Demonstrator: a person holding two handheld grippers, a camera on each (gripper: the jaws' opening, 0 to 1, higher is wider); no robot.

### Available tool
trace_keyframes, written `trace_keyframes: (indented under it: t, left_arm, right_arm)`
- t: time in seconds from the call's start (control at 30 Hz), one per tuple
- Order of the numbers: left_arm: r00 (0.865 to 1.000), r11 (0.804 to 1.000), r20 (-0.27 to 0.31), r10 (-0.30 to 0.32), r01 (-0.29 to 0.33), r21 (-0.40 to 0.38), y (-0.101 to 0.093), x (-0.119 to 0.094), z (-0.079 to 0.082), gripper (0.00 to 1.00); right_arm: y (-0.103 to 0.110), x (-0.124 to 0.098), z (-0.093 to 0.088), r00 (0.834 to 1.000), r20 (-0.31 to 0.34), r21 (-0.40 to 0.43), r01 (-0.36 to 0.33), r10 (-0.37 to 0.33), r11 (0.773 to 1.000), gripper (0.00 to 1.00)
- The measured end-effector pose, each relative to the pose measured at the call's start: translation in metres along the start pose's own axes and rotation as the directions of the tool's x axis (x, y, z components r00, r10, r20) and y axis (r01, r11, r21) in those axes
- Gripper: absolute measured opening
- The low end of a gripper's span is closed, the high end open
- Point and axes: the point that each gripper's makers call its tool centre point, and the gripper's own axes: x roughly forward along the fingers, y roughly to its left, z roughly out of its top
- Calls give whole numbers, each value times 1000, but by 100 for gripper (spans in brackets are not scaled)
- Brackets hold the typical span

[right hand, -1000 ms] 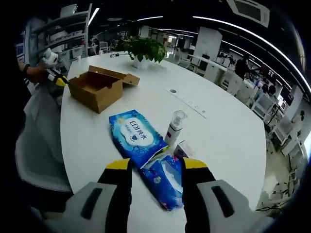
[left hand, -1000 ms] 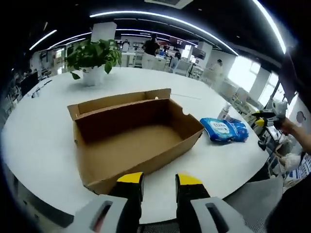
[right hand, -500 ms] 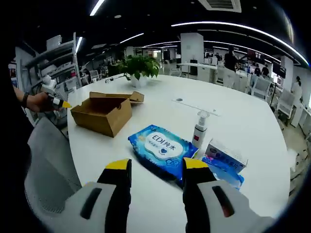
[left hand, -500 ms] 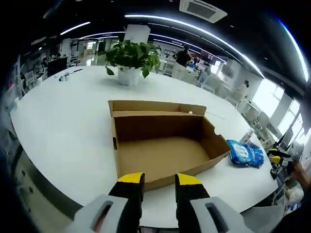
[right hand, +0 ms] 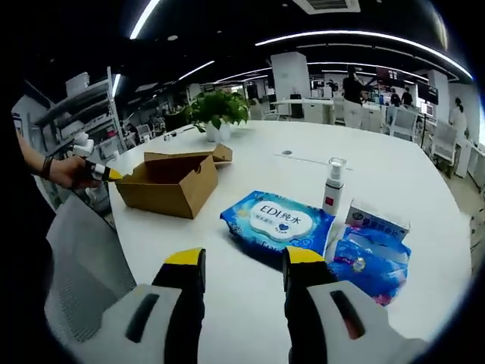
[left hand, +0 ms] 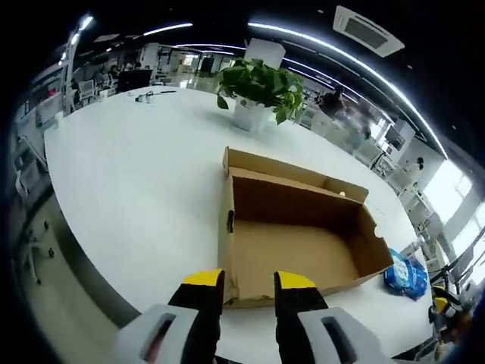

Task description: Operate the shoe box by opening the lid, removing the specified soft item, and placing it in the target area until the item is outside and the box remains undamaged.

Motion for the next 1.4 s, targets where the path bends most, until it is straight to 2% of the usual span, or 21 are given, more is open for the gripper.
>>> trace_keyframes:
  t: [0.13,0.23,0.47,0.53,0.77,0.9,1.0,1.13,1.4]
  left_arm:
    - [1000,1000,-28,13,-13,-24,3,8,-7,27]
    - [999,999,-46,10,-11,-33,6,12,-11,27]
    - [998,998,-63,17,-21,-59,13,20,-11,30]
    - [998,996,-67,8,-14,-90,15,24,-11,30]
    - [996,997,-85,-9,2,-81,11,32,-13,26]
    - [995,998,-103,5,-10,-55,11,36,-13,25]
    - [993,999,-115,15,-19,-32,13,36,-13,22]
    - [992,999,-123,34,-36,-12,19,37,-12,13]
    - [992,1000,-126,26,-27,-11,19,36,-14,12]
  right_arm:
    - [9,-4,-5,1000,-1,25,-5,6,1000,38]
    - [14,-7,-12,1000,-24,10,-5,5,1000,39]
    - [18,-10,-18,999,-40,16,0,1,1000,39]
    - [19,-9,-19,999,-45,10,-2,2,1000,39]
    - [24,-8,-17,999,-34,28,3,-2,1000,39]
    - [29,-8,-19,999,-38,28,-1,2,1000,39]
    - [30,-8,-21,999,-45,28,0,1,1000,39]
    - [31,-9,-22,999,-46,31,3,-1,1000,39]
    - [33,-10,-22,998,-57,18,2,-1,1000,37]
